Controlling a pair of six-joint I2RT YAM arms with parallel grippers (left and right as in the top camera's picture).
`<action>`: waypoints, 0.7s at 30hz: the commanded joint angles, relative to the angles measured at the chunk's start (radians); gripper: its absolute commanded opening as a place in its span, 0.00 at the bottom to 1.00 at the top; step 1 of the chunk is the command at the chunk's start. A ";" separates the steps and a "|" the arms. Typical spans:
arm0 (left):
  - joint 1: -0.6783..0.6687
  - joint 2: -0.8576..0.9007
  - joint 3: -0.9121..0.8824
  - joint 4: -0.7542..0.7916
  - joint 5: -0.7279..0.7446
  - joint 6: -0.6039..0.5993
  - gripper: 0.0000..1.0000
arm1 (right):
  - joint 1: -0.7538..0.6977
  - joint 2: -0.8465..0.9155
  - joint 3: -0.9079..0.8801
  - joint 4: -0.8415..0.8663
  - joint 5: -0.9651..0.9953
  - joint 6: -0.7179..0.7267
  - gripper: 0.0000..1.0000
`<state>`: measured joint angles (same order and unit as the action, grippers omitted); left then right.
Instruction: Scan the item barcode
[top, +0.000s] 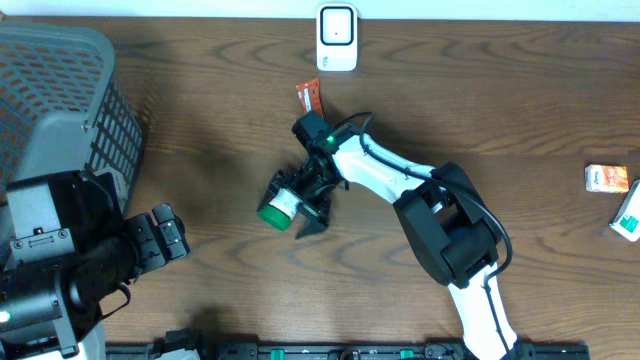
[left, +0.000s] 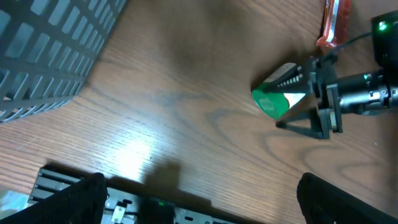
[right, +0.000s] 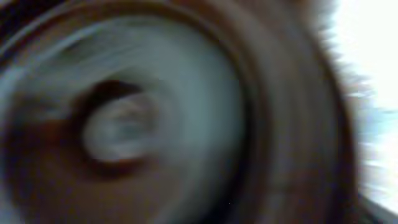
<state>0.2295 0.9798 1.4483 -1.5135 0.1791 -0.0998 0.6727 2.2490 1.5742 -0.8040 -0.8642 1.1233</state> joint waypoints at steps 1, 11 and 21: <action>0.006 -0.001 -0.011 0.010 -0.009 0.018 0.98 | 0.013 -0.069 0.012 -0.039 0.143 -0.179 0.99; 0.006 -0.001 -0.032 0.064 -0.009 0.018 0.98 | 0.050 -0.255 0.012 -0.180 0.423 -0.476 0.99; 0.006 -0.003 -0.032 0.087 -0.031 0.021 0.98 | 0.094 -0.305 0.011 -0.181 0.814 -1.112 0.99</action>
<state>0.2295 0.9798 1.4254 -1.4334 0.1745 -0.0990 0.7547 1.9491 1.5745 -0.9871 -0.2420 0.3157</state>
